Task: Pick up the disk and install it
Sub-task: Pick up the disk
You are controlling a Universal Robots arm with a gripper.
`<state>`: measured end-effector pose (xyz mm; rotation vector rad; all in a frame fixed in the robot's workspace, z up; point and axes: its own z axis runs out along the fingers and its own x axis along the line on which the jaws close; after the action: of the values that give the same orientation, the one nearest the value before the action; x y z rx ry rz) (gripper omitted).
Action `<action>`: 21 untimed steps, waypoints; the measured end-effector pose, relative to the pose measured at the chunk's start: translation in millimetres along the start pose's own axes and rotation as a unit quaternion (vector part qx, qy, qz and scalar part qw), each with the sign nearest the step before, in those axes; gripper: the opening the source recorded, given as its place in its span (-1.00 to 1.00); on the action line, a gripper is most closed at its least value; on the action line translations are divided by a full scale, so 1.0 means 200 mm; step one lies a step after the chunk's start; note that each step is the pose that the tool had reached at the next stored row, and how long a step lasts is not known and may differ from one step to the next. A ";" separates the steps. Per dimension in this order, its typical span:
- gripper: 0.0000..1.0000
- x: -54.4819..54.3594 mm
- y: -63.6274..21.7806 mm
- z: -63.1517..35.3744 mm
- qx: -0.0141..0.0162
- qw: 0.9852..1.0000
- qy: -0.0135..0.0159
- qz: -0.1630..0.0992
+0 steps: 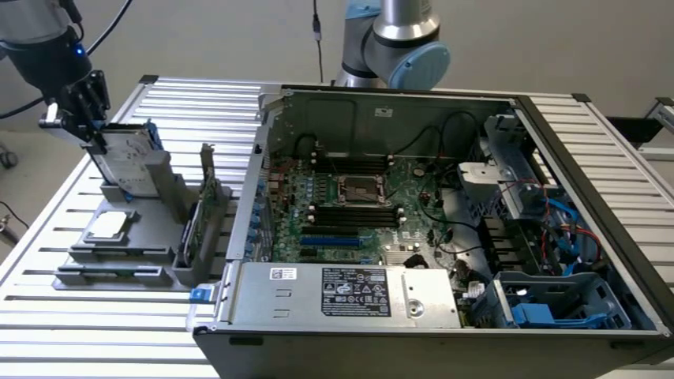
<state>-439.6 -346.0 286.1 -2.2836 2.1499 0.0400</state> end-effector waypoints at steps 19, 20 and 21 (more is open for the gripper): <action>-0.34 0.02 0.001 0.000 0.000 1.000 0.000 0.002; -0.34 0.02 0.001 0.000 0.000 1.000 0.000 0.002; -0.34 0.02 0.001 0.000 0.000 1.000 0.000 0.002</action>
<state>-439.6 -349.4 286.0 -2.2796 2.1541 0.0399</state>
